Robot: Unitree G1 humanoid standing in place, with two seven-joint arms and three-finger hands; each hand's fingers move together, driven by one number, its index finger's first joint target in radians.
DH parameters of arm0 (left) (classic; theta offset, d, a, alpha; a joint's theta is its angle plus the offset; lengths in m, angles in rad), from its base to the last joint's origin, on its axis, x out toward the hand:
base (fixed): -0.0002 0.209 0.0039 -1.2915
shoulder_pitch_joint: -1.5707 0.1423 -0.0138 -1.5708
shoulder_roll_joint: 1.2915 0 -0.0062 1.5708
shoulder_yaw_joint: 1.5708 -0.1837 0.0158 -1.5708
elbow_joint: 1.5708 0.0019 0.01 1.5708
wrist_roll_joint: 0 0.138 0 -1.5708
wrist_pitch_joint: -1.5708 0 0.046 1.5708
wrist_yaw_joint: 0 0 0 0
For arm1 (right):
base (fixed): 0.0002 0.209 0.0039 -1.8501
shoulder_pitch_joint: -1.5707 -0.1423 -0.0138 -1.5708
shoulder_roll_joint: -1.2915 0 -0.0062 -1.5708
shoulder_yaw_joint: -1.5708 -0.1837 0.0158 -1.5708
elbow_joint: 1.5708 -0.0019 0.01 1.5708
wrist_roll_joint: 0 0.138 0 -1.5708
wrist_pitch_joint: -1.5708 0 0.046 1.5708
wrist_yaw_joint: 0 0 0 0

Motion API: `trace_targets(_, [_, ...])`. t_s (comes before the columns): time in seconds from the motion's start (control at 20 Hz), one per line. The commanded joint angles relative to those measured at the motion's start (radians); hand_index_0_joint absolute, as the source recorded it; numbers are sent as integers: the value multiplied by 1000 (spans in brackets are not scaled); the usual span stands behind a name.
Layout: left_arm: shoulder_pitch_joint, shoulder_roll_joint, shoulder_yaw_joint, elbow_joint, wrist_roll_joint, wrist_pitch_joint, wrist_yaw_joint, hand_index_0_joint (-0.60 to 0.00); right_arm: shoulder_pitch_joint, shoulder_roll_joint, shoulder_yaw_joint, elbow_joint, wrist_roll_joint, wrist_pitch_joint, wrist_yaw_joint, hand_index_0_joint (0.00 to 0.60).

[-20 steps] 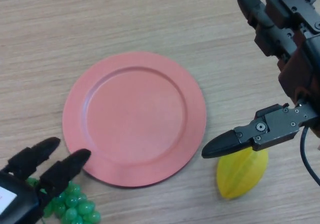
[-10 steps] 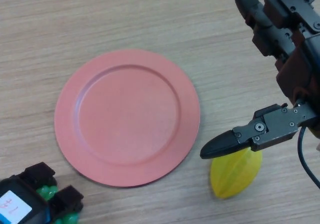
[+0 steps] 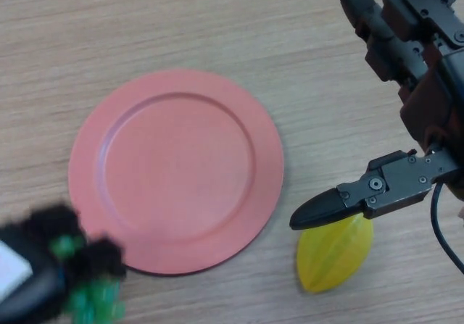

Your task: Pick up the green grapes and place it on the plate

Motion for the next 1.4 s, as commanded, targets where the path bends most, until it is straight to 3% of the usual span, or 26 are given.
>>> trace_targets(0.05, [-102, 30, 53, -113, -175, 118, -20, -600, -34, -30, -29, -49, 5, -99, -44, 0])
trace_targets(0.2, [-200, 26, -33, -199, -174, 307, -19, -600, -41, -47, -19, -49, 22, -99, -67, 0])
trace_targets(0.35, [-304, 59, -153, -226, -79, 436, 52, -600, -47, -77, -9, -49, 45, -113, -100, 0])
trace_targets(0.4, [-305, 61, -153, -226, -77, 436, 55, -550, -46, -78, -9, -49, 46, -114, -100, 0])
trace_targets(0.55, [-314, 77, -144, -222, -47, 425, 120, -150, -33, -92, -15, -49, 61, -133, -112, 0])
trace_targets(0.6, [-324, 83, -141, -224, -41, 434, 158, -51, -24, -103, -18, -49, 70, -145, -121, 0])
trace_targets(0.65, [-334, 95, -136, -232, -46, 451, 190, 0, -15, -115, -19, -49, 79, -158, -131, 0])
trace_targets(0.85, [-347, 112, -121, -268, -100, 488, 193, 0, -5, -132, -26, -49, 98, -166, -143, 0])
trace_targets(1.0, [-367, 144, -67, -283, -193, 506, 194, 0, 2, -151, -27, -49, 110, -171, -152, 0])
trace_targets(1.2, [-391, 143, -14, -306, -358, 572, 311, 0, 15, -152, -25, -49, 103, -174, -154, 0])
trace_targets(1.25, [-398, 139, -5, -310, -393, 594, 366, 0, 13, -153, -20, -49, 102, -170, -157, 0])
trace_targets(1.3, [-388, 137, -5, -317, -415, 611, 374, 0, 12, -152, -18, -49, 98, -168, -155, 0])
trace_targets(1.4, [-369, 90, -29, -349, -529, 707, 430, 0, 9, -141, -9, -49, 80, -160, -145, 0])
